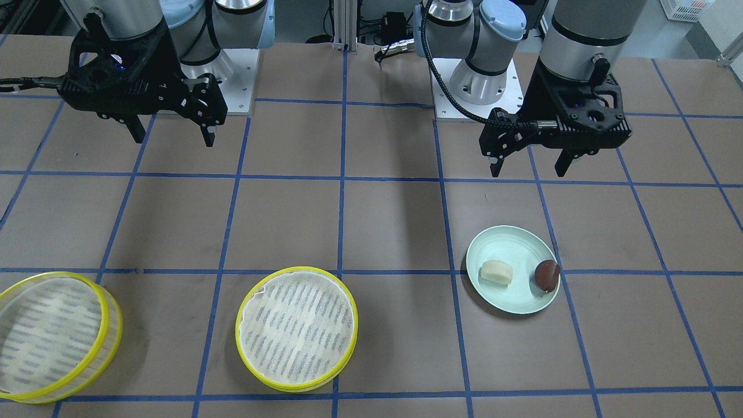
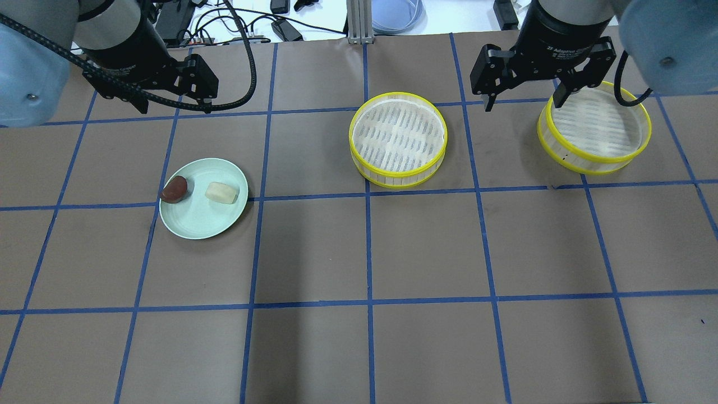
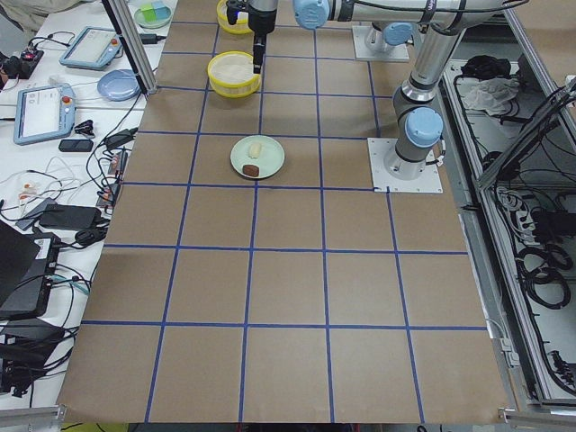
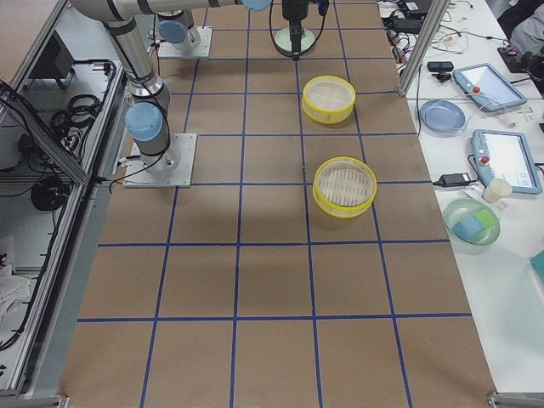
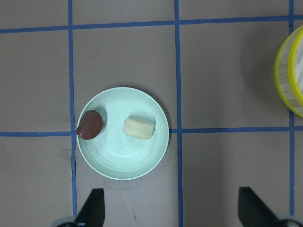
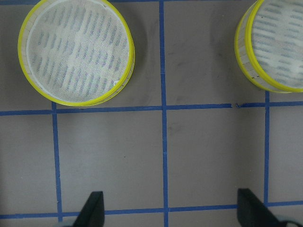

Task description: Stack buns with steamer

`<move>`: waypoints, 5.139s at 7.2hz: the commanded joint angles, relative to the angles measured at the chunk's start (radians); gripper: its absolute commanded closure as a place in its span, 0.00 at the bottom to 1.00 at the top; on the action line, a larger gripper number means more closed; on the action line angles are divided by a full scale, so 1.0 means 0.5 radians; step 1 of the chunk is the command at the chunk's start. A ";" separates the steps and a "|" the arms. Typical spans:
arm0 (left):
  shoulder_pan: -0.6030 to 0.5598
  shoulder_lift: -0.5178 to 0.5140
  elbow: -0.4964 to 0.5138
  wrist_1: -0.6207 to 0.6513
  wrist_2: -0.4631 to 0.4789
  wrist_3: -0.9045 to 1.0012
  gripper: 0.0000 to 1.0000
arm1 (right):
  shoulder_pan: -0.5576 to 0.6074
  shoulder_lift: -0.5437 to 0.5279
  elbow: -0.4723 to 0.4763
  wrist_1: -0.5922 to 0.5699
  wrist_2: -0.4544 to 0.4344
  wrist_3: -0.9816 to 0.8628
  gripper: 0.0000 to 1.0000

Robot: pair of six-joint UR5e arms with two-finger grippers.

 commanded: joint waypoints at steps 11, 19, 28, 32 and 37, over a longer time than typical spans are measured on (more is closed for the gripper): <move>0.351 -0.558 -0.263 0.416 -0.241 -0.507 0.00 | -0.989 0.620 -0.041 -0.602 0.008 -0.902 0.00; 0.354 -0.921 -0.327 0.539 -0.220 -0.646 1.00 | -1.215 1.257 -0.222 -1.026 0.106 -1.173 0.11; -0.338 -0.792 -0.045 1.102 -0.611 -1.515 1.00 | -1.221 1.312 -0.207 -1.039 0.103 -1.192 0.87; -0.493 -1.010 -0.073 1.444 -0.834 -1.723 1.00 | -1.221 1.239 -0.207 -1.021 0.100 -1.183 1.00; -0.493 -1.075 -0.058 1.444 -0.831 -1.735 0.01 | -0.967 0.893 -0.192 -0.703 -0.043 -1.076 1.00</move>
